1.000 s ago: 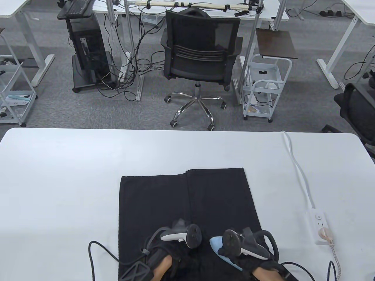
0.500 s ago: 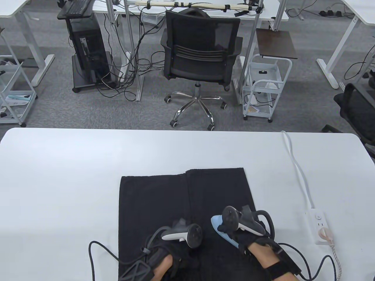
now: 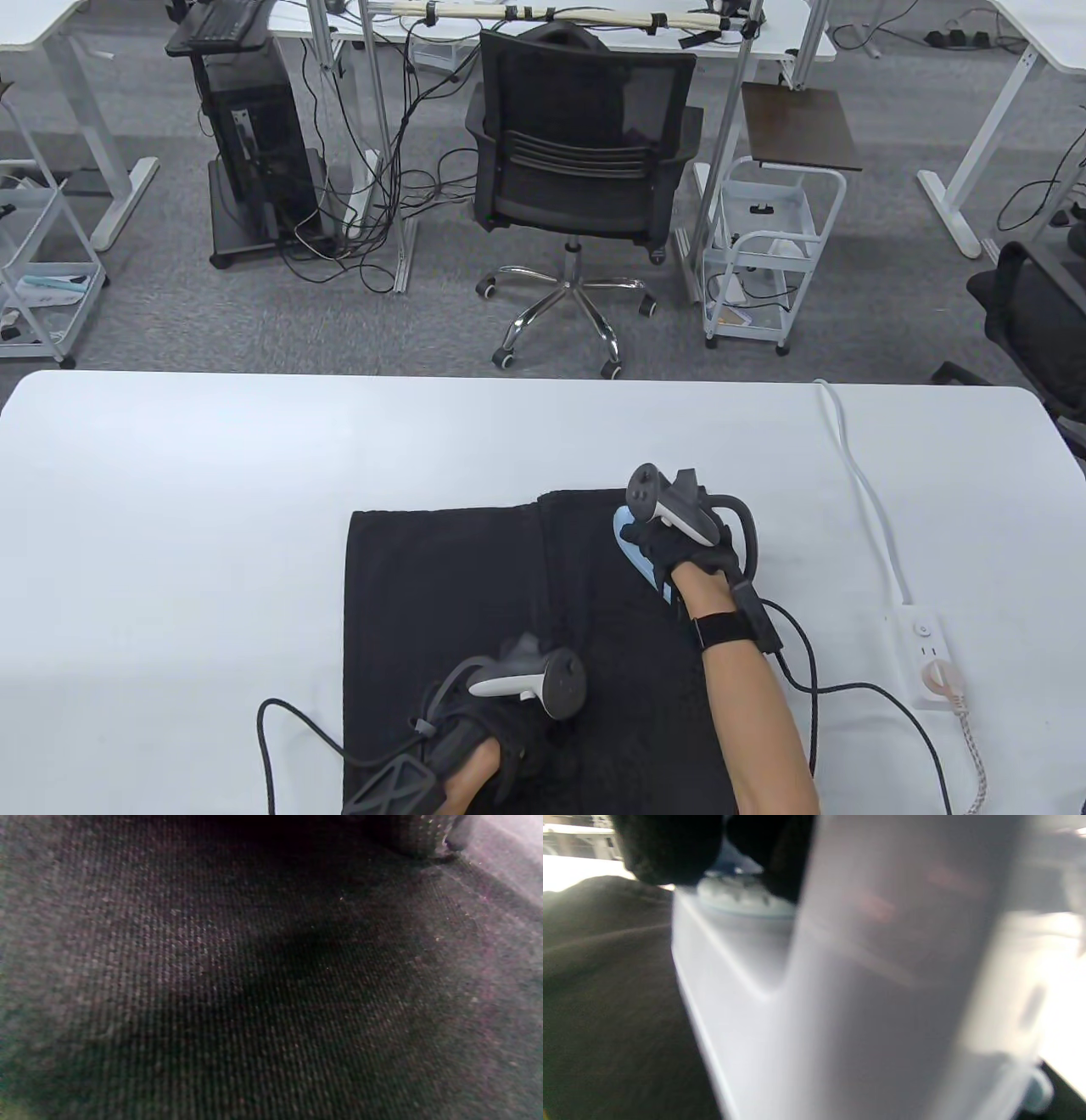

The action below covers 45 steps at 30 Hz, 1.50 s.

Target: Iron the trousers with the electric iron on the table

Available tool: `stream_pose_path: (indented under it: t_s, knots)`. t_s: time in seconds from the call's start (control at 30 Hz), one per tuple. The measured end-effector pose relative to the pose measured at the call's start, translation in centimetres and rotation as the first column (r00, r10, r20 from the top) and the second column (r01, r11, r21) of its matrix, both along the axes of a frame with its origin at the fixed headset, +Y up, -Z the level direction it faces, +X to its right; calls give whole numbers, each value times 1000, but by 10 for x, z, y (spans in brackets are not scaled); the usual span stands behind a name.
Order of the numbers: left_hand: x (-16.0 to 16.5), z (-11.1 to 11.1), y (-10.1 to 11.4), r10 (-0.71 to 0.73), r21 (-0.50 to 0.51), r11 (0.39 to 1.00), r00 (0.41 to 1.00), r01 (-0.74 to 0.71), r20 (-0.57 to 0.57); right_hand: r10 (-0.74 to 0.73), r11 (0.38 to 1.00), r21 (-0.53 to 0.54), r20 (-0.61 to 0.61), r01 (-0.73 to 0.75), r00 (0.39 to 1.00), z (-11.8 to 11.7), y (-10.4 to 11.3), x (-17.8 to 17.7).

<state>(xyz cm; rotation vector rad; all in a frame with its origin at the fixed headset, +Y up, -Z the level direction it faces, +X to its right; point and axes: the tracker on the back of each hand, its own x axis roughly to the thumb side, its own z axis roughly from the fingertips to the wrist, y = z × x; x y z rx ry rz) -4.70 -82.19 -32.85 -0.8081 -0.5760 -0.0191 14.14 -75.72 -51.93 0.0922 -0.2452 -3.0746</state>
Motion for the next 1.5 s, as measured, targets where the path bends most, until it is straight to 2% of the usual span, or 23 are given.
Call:
stream_pose_path:
  t_s: [0.23, 0.4, 0.53, 0.67, 0.77, 1.0, 1.1, 1.27, 1.33, 1.4, 1.43, 1.5]
  knots:
    - [0, 0, 0, 2, 1, 1000, 1000, -2, -1, 8, 1000, -2, 59, -8, 998, 0, -1, 0]
    - [-1, 0, -1, 7, 3, 1000, 1000, -7, -4, 2, 1000, -8, 28, -2, 1000, 21, -1, -3]
    - [-2, 1, -1, 14, 8, 1000, 1000, -14, -7, 3, 1000, -1, -32, -3, 999, 48, -2, -5]
    - [-3, 1, -2, 20, 13, 1000, 1000, -20, -7, 6, 1000, 3, -106, -6, 994, 86, -3, -6]
    - [-4, 2, -2, 23, 14, 1000, 1000, -23, -7, 4, 1000, 0, -177, -4, 984, 125, -4, -3]
    - [-5, 2, -2, 30, 20, 999, 1000, -30, -6, -5, 1000, -10, -259, 2, 966, 196, -5, 8]
    - [-5, 2, -2, 31, 20, 999, 999, -31, -6, -7, 1000, -17, -277, 2, 961, 213, -5, 11]
    - [-5, 2, -2, 34, 38, 999, 999, -34, 4, -21, 1000, -14, -303, 18, 953, 222, -4, 14]
    - [-5, 2, 3, 43, 78, 996, 999, -44, 14, -31, 1000, -11, -283, 29, 959, 224, -3, 14]
    - [-8, 0, 15, 68, 166, 984, 998, -69, 10, -38, 999, -4, -280, 38, 959, 226, 0, 13]
    - [-13, -1, 25, 101, 236, 967, 995, -96, -10, -51, 998, 17, -281, 58, 958, 228, 5, 11]
    - [-27, -3, 45, 156, 291, 947, 986, -135, -52, -73, 995, 36, -309, 89, 948, 231, 21, 3]
